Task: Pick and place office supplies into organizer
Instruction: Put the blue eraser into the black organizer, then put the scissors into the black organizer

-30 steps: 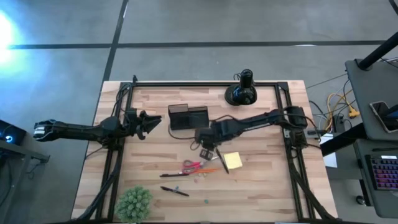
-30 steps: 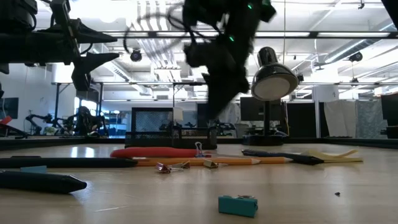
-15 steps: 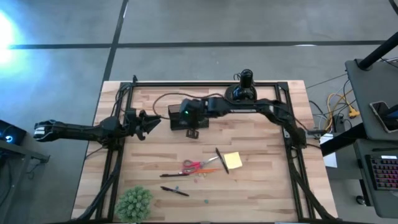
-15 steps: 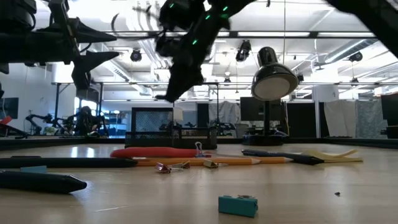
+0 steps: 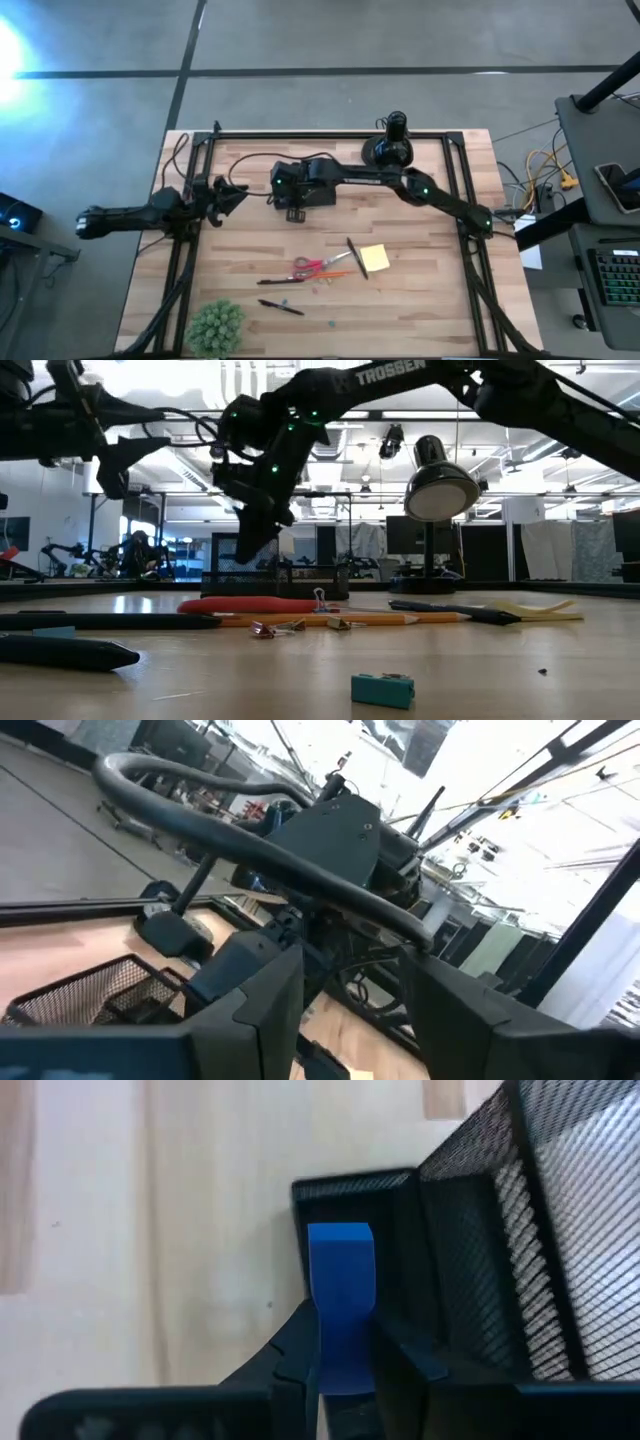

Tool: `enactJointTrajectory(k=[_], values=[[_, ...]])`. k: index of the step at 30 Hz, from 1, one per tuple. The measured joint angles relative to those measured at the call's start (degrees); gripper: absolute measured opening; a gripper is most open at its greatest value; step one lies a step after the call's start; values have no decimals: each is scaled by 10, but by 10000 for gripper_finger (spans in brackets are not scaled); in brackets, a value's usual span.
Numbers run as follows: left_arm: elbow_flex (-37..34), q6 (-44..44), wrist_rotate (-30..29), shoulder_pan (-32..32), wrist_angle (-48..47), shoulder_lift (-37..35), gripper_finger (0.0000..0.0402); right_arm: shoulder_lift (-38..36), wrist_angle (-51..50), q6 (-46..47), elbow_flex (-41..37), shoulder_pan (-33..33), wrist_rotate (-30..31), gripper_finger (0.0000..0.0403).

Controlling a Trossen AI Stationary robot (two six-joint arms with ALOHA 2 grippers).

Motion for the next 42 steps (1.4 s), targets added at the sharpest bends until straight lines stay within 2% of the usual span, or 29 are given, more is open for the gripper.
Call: enactJointTrajectory(k=[3,10,18,23,28,32,37,42], values=[[19,1,2,0,-73,13,153,9,-7,12,0,-2,7,68],[39,1,12,0,-82,28,153,0,-17,20,-1,-1,67,111],[39,1,16,0,-80,6,153,-9,-50,68,-1,3,67,173],[39,1,17,0,-82,10,153,-43,-57,123,-1,13,67,188],[37,1,27,0,-83,16,153,-88,-154,188,-1,50,63,185],[34,1,36,0,-84,21,153,-96,-238,143,-13,115,63,181],[33,27,49,0,-85,24,153,-102,-176,74,-54,186,63,183],[34,26,81,0,-85,23,153,-102,-72,118,-98,202,62,197]])
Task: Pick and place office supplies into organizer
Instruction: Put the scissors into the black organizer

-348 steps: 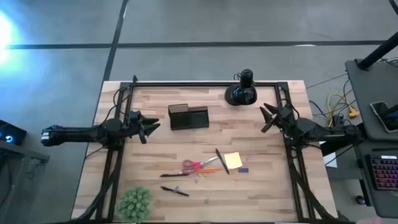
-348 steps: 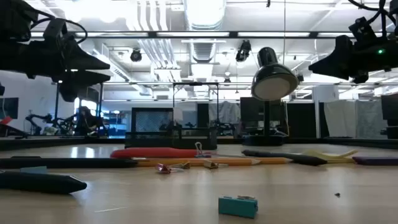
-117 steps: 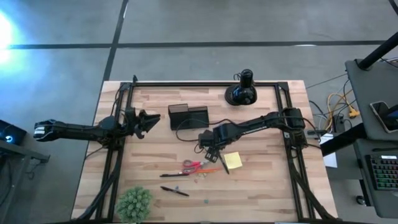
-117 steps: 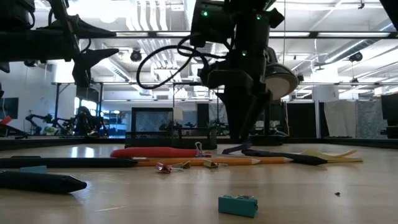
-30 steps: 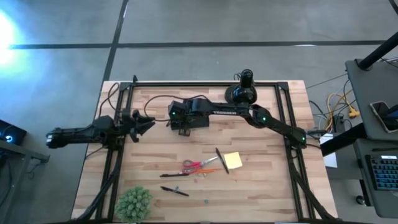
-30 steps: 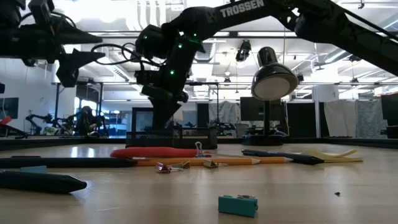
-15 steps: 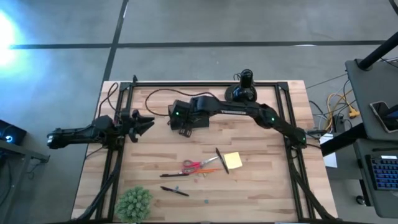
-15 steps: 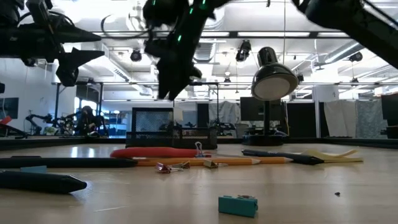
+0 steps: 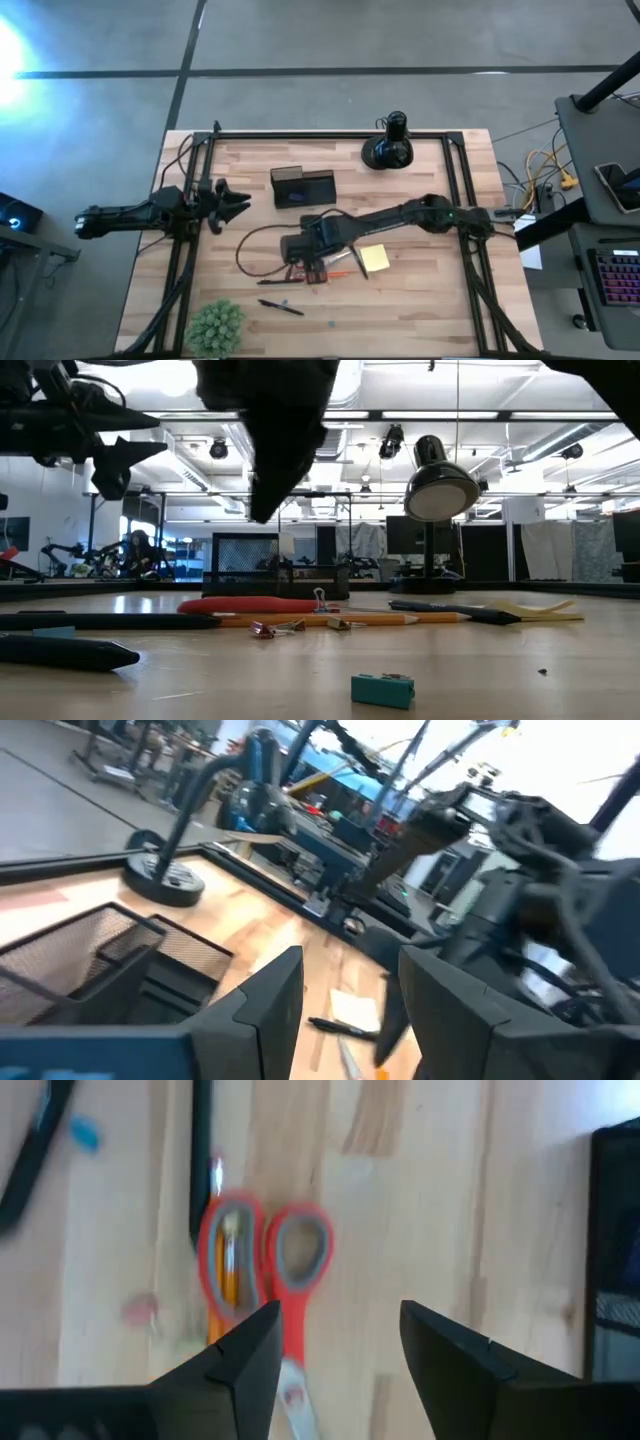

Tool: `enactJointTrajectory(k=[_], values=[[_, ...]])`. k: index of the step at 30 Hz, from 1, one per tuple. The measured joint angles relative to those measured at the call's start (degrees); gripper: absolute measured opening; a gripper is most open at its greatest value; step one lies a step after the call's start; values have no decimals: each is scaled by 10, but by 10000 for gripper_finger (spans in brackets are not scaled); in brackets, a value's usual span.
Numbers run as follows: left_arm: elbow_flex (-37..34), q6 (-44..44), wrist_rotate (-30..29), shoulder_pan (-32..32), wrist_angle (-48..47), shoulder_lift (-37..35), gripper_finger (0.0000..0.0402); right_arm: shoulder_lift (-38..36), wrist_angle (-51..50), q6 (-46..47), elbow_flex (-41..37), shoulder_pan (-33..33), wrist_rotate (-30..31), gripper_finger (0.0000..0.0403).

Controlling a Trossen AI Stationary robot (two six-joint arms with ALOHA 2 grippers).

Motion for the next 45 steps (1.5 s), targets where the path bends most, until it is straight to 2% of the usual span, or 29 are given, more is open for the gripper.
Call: enactJointTrajectory(k=[4,9,19,33,39,45], values=[[0,0,26,0,-1,1,153,0,45,22,-25,-2,-38,211],[0,0,27,0,-1,1,153,0,82,-10,-62,10,-86,214],[-9,0,27,0,-2,2,153,1,148,-14,-113,10,-62,204],[-8,0,28,0,-1,9,153,1,216,-42,-163,16,-72,183],[-9,0,28,0,-1,8,153,0,217,-51,-168,15,-71,174],[-8,0,28,0,0,7,153,2,203,-30,-141,11,-69,153]])
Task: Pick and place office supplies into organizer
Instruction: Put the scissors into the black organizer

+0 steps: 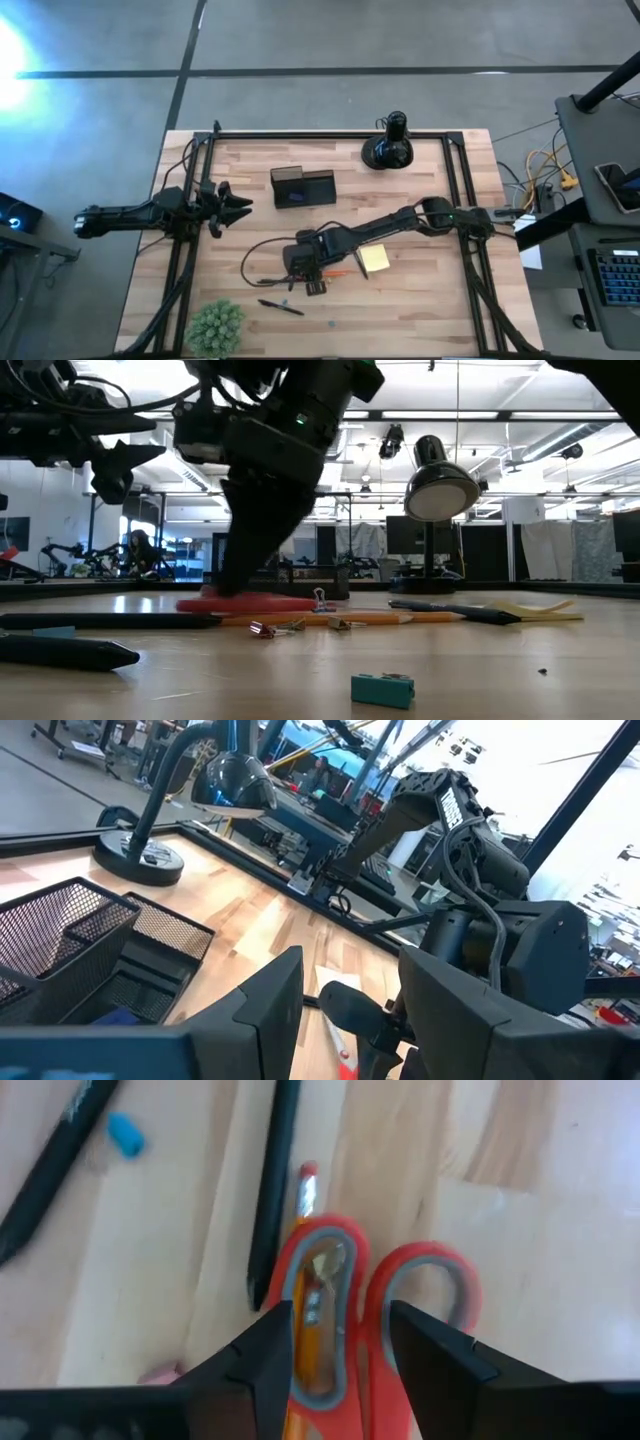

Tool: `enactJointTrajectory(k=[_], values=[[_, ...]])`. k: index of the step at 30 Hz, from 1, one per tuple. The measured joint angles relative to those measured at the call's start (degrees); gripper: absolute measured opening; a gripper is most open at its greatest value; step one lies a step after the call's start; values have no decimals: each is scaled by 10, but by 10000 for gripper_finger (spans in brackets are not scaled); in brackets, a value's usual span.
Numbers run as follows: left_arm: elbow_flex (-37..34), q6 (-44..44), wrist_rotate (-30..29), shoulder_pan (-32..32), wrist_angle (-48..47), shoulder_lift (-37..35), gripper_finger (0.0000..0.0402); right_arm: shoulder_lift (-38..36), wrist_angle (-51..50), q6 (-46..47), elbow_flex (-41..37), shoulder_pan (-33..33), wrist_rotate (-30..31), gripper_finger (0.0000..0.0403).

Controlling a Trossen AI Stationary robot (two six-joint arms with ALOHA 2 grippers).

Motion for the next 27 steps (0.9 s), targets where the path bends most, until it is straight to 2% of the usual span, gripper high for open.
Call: enactJointTrajectory(k=[4,18,27], values=[[0,0,0,0,0,1,153,0,5,17,13,-5,0,146],[0,0,0,0,1,0,153,11,7,29,-25,-7,-2,143],[0,0,0,0,1,0,153,14,8,0,-25,-8,5,103]])
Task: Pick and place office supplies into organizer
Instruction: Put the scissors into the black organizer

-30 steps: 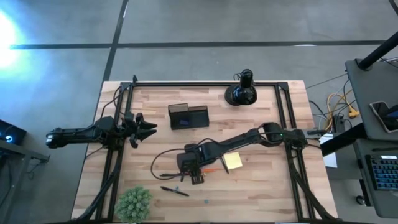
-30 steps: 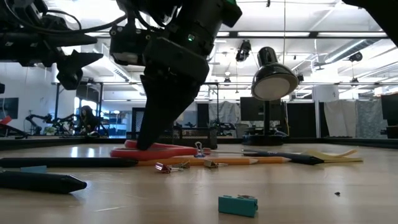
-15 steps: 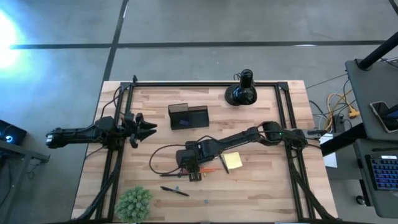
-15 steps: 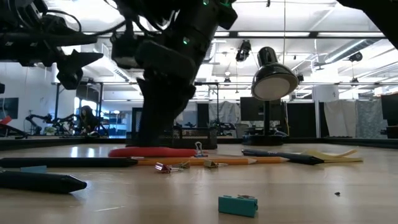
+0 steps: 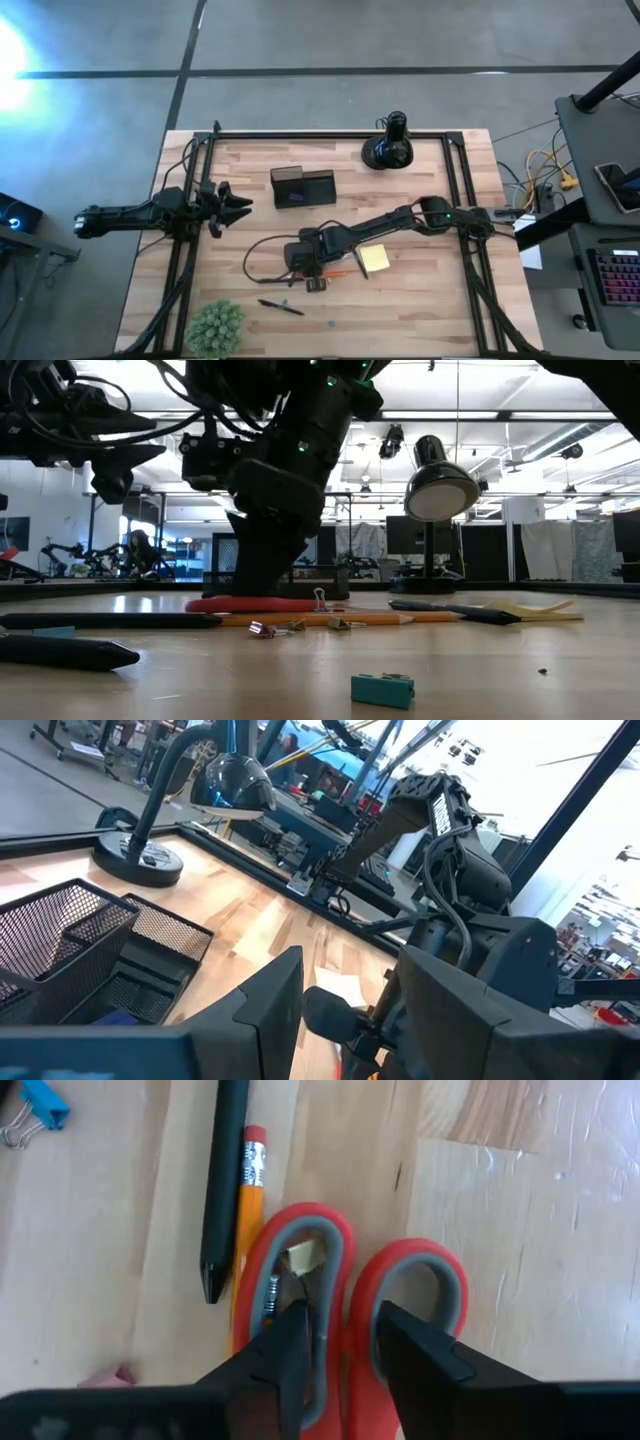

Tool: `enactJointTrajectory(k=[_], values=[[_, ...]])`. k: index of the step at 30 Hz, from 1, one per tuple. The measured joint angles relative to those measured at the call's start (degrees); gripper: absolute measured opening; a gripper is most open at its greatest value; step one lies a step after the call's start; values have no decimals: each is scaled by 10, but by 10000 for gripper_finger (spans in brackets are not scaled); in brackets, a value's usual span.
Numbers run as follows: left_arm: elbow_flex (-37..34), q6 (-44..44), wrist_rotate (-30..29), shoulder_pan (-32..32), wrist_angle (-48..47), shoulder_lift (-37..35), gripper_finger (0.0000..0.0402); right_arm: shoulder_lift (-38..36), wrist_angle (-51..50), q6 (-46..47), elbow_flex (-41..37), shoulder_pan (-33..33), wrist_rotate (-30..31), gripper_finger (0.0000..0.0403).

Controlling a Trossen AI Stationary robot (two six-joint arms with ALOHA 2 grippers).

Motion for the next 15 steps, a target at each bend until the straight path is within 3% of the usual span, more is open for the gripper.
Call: enactJointTrajectory(k=[5,10,15], values=[[0,0,0,0,1,-1,153,2,0,-8,0,-1,5,73],[0,-1,0,0,1,0,153,2,1,0,1,-1,6,75],[0,-2,0,0,3,0,153,-2,9,122,15,-13,31,71]])
